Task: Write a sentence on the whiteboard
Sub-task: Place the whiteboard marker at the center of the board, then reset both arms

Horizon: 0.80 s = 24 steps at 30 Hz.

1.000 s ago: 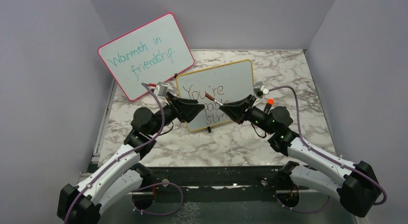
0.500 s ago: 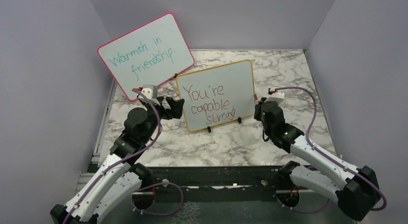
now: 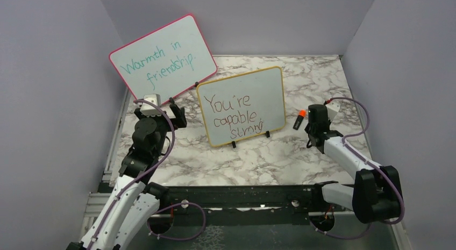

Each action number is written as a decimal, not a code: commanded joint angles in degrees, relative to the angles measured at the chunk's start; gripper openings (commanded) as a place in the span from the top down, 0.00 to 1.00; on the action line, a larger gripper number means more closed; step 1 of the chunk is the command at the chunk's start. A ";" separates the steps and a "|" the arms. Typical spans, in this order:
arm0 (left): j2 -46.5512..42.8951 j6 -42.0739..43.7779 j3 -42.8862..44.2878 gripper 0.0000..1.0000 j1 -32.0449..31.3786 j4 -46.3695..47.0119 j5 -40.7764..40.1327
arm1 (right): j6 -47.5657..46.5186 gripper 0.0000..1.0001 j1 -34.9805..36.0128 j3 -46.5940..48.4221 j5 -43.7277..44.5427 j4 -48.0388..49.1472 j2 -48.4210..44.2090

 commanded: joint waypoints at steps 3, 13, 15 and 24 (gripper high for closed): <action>-2.25 -0.55 -0.27 0.01 1.93 -0.81 0.39 | 1.90 0.90 -3.05 0.52 -4.95 -0.37 4.49; -5.32 -0.47 -1.29 0.01 1.94 -0.67 0.89 | 2.38 0.64 -4.95 2.05 -7.02 -3.88 7.11; -6.40 -0.54 -1.56 0.01 1.94 -0.66 1.90 | 2.86 0.59 -4.96 1.58 -7.14 -4.05 5.54; -14.88 0.10 -1.41 0.01 1.94 -3.48 1.35 | 2.88 0.44 -4.95 5.41 -7.84 -14.02 -7.67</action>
